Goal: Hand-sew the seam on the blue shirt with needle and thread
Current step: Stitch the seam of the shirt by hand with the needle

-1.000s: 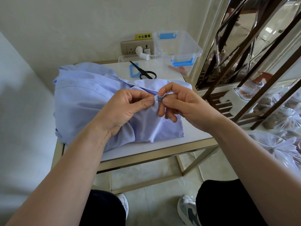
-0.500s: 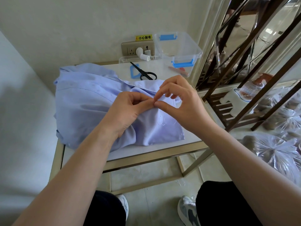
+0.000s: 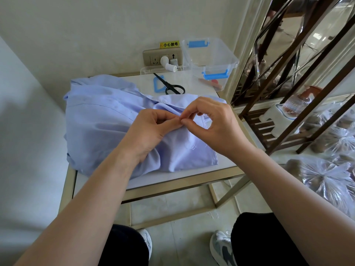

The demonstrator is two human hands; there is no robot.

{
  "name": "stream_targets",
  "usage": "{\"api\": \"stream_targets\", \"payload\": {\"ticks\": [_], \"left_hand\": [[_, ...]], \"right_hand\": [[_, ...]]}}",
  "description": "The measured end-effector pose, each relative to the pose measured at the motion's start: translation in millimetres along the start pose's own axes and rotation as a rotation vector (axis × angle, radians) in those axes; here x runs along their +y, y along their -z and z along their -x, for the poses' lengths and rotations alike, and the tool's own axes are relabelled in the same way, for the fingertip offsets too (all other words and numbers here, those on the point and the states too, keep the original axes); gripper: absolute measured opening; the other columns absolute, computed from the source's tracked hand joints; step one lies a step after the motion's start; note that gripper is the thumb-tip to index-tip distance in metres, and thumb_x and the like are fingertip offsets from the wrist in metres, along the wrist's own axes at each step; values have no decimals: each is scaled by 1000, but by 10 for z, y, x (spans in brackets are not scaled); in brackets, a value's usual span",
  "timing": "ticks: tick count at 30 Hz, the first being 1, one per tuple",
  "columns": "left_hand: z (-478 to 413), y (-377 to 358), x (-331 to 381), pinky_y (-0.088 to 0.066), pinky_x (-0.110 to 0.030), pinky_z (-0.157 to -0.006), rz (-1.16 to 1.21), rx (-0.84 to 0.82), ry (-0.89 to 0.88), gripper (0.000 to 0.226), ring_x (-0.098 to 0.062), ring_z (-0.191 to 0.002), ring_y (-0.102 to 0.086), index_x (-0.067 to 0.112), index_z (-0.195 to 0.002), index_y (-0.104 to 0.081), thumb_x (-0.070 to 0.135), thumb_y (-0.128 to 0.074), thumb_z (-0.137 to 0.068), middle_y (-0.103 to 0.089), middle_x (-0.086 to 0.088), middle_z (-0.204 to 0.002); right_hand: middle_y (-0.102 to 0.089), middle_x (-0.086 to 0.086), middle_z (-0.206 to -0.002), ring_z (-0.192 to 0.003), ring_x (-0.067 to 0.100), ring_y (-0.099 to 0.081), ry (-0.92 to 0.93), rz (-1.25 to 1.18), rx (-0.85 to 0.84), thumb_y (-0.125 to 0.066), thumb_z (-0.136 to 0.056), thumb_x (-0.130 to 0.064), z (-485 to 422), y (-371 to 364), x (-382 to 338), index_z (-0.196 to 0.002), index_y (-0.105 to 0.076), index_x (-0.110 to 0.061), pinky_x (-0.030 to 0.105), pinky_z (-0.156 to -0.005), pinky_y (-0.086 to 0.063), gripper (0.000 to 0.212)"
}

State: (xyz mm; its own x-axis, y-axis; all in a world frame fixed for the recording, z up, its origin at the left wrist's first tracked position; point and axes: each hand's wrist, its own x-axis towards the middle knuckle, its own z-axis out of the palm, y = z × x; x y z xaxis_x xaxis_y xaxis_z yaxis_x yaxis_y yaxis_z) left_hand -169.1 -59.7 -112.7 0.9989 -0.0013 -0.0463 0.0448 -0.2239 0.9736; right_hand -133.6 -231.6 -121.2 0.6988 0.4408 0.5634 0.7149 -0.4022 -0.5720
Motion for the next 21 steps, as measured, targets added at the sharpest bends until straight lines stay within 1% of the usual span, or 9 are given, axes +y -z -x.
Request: {"api": "stream_targets", "payload": {"ticks": [4, 8, 10, 13, 15, 17, 18, 19, 21], "left_hand": [[2, -9, 18, -35, -7, -58, -27, -2, 2, 15, 4, -58, -48, 18, -74, -74, 19, -70, -88, -60, 15, -57], [-1, -10, 12, -27, -8, -47, -141, 48, -11, 24, -1, -48, -36, 22, -67, -69, 21, -68, -90, -42, 16, -45], [-27, 6, -16, -28, -7, -48, -150, 113, -4, 22, 0, -49, -38, 22, -69, -70, 20, -66, -90, -43, 15, -44], [-64, 44, -55, -35, -7, -53, -94, 215, 32, 16, 2, -56, -45, 20, -76, -74, 21, -66, -89, -54, 15, -55], [-61, 54, -59, -38, -6, -58, -49, 224, 34, 16, 4, -59, -50, 20, -76, -74, 22, -66, -90, -59, 13, -60], [-53, 50, -58, -40, -4, -60, -18, 231, 28, 16, 5, -62, -52, 21, -75, -73, 21, -67, -91, -60, 9, -65], [-49, 46, -53, -40, -4, -61, -12, 240, 26, 16, 6, -62, -52, 22, -75, -73, 20, -67, -91, -61, 9, -66], [-48, 44, -50, -39, -3, -61, -11, 244, 23, 16, 7, -62, -52, 22, -76, -73, 20, -67, -91, -62, 9, -67], [-49, 36, -48, -39, -2, -62, -10, 241, 17, 16, 8, -62, -53, 22, -76, -72, 20, -67, -91, -63, 9, -67]], "right_hand": [[-65, 1, -90, -84, 9, -58, 64, 16, -9, -71, -87, -11, 0, 0, 28, -85, -69, -10, 24, -77, -45, 2], [-60, 1, -108, -105, 16, -52, 159, 156, 47, -66, -91, -23, 2, -34, -30, -86, -69, -15, 33, -95, -32, 10], [-67, -1, -101, -101, 15, -58, 69, -46, -5, -64, -93, -17, 3, -15, -119, -89, -65, -12, 32, -97, -36, 6], [-71, 7, -77, -77, 16, -67, -248, -635, -379, -51, -99, -10, 1, 117, -183, -95, -50, -6, 42, -93, -51, 5], [-65, 6, -65, -63, 18, -66, -447, -814, -841, -46, -99, -8, 13, 222, -170, -97, -48, -5, 53, -90, -54, 4], [-57, 2, -58, -52, 14, -59, -534, -848, -1357, -44, -99, -4, 40, 289, -194, -95, -50, -7, 44, -77, -60, 8], [-53, 0, -56, -49, 12, -54, -530, -860, -1507, -42, -99, -3, 54, 301, -213, -95, -50, -8, 38, -70, -60, 11], [-48, 0, -56, -47, 10, -50, -515, -867, -1556, -42, -99, -2, 56, 308, -231, -96, -50, -9, 34, -66, -60, 12], [-38, 3, -58, -46, 8, -41, -515, -840, -1431, -44, -99, -4, 42, 306, -237, -95, -53, -11, 26, -58, -56, 12]]}}
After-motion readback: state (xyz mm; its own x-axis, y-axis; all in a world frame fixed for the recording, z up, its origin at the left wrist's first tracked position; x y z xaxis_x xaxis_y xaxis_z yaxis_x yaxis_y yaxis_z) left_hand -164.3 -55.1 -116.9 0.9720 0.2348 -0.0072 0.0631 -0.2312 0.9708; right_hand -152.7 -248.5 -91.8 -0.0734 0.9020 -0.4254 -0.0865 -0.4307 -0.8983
